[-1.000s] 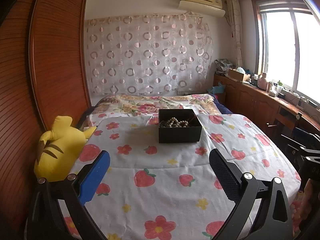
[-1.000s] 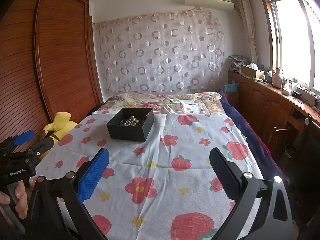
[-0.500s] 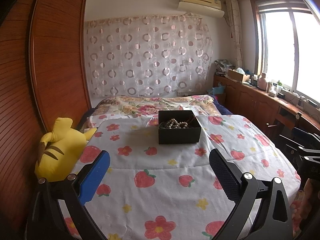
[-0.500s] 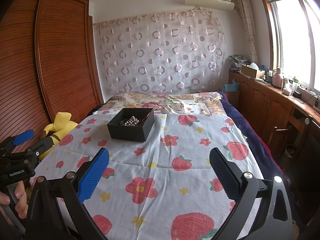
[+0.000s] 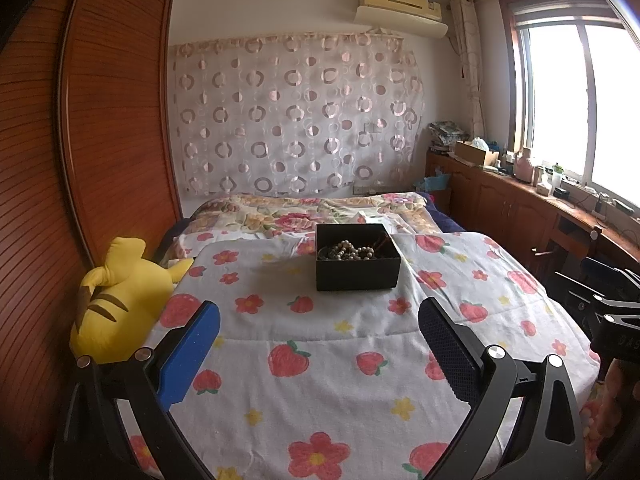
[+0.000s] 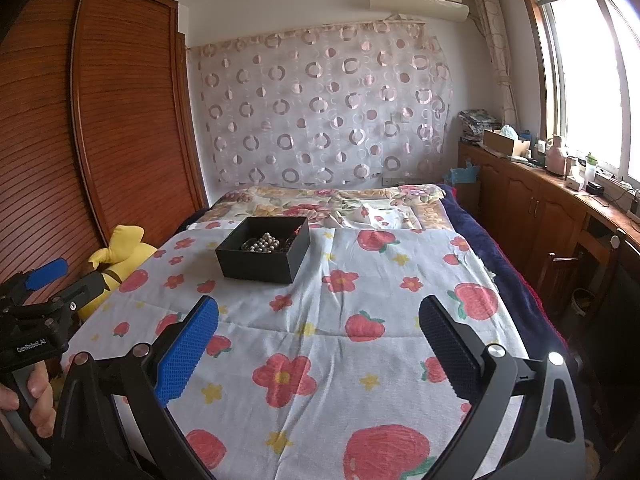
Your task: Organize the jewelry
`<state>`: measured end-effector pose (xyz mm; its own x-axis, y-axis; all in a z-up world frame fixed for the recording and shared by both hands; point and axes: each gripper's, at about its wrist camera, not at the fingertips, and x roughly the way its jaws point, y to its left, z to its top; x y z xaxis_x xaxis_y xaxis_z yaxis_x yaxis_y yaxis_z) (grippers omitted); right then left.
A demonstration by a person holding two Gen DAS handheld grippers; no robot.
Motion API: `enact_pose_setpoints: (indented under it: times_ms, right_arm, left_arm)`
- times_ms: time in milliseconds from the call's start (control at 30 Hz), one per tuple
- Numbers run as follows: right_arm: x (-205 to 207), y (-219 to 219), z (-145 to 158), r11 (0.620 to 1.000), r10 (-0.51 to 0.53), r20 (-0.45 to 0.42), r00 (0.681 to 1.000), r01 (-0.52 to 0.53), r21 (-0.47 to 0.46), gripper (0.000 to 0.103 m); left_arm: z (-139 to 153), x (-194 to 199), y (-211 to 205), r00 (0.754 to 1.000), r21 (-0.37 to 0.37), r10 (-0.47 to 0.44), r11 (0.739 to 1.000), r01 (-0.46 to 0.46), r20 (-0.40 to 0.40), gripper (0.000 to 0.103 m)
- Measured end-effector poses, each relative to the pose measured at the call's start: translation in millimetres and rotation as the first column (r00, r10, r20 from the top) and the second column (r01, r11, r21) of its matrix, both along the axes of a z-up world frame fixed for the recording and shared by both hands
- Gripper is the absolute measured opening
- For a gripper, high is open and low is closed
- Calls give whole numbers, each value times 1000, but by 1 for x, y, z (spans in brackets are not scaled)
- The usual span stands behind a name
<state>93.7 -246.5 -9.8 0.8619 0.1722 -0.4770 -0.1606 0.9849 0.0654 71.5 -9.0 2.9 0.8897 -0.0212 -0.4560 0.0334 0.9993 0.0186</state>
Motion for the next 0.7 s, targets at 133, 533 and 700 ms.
enact_pose_setpoints:
  times_ms: [133, 533, 700]
  right_arm:
    - [0, 0, 0, 1000, 1, 0, 1000, -1, -1, 101]
    - [0, 0, -1, 1000, 1, 1, 1000, -1, 1, 101]
    - [0, 0, -1, 1000, 1, 2, 1000, -1, 0, 101]
  left_arm:
    - [-1, 1, 1, 1000, -1, 0, 1000, 0, 1, 96]
    - [-2, 0, 0, 1000, 1, 0, 1000, 0, 1, 96]
    - [-2, 0, 0, 1000, 1, 0, 1000, 0, 2, 96]
